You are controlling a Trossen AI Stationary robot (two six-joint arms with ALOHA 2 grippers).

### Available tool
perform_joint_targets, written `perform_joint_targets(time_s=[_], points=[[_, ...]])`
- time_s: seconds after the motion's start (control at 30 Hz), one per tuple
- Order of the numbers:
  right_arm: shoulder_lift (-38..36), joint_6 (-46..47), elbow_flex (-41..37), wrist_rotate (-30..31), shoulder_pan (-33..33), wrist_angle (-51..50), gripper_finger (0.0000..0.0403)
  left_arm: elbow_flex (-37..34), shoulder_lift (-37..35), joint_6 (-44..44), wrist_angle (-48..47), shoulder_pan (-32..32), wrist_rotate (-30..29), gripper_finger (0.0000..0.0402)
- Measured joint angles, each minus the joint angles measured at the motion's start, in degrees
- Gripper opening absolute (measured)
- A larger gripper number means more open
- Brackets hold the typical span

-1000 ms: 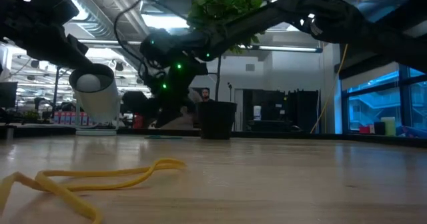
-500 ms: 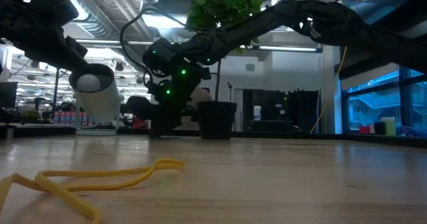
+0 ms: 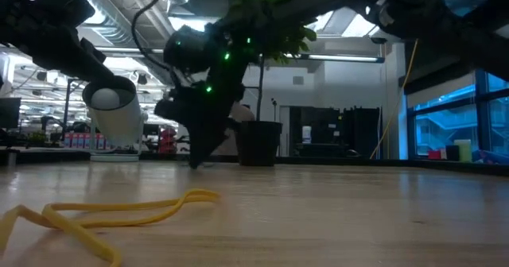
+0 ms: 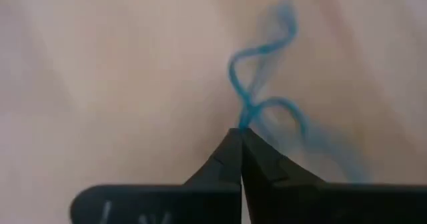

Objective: Pick and place rubber bands into bin
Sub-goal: Put the blue rubber band into the gray bin

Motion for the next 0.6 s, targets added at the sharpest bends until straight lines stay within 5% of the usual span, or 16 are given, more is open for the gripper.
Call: perform_joint_targets(time_s=[0.6], points=[[-11.17,-1.61,0.23,0.35,9.47,-34.82,0.0000,0.00,0.01,0.02,6.58,0.01,0.07,0.0001]])
